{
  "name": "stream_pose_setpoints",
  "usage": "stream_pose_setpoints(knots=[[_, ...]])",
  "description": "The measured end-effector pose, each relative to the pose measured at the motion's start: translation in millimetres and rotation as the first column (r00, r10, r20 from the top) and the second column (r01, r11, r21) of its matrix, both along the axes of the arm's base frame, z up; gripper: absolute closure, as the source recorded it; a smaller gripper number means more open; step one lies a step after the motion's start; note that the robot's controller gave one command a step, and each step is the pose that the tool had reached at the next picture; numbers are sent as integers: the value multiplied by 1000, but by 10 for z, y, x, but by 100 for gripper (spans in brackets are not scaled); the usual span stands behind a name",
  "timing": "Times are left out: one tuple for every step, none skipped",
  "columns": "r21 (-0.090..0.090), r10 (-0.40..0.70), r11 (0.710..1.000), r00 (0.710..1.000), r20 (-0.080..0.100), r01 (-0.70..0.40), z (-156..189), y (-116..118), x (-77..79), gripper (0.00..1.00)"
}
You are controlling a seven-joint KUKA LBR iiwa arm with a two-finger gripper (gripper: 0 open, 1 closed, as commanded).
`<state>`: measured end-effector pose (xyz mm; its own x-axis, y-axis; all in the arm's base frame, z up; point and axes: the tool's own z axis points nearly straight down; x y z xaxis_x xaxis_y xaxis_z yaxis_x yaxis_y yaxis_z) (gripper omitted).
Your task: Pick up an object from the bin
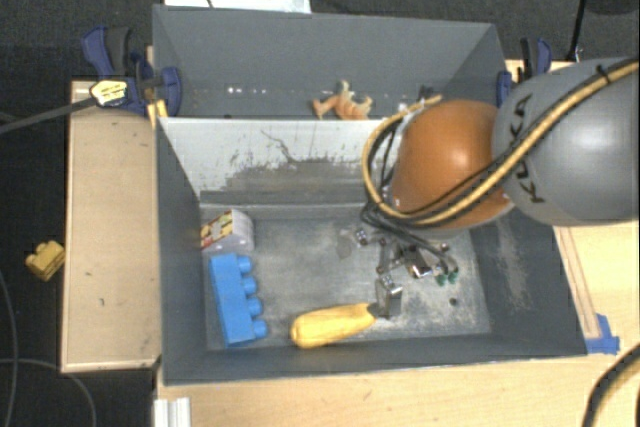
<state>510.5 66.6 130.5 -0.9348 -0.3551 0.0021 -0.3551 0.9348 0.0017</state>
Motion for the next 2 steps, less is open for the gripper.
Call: stream_pose_setpoints(knots=[[0, 28, 1000, 1000, 10, -28, 423, 4, 105, 0], [-1, 245, 969, 969, 11, -245, -204, 169, -128, 0]])
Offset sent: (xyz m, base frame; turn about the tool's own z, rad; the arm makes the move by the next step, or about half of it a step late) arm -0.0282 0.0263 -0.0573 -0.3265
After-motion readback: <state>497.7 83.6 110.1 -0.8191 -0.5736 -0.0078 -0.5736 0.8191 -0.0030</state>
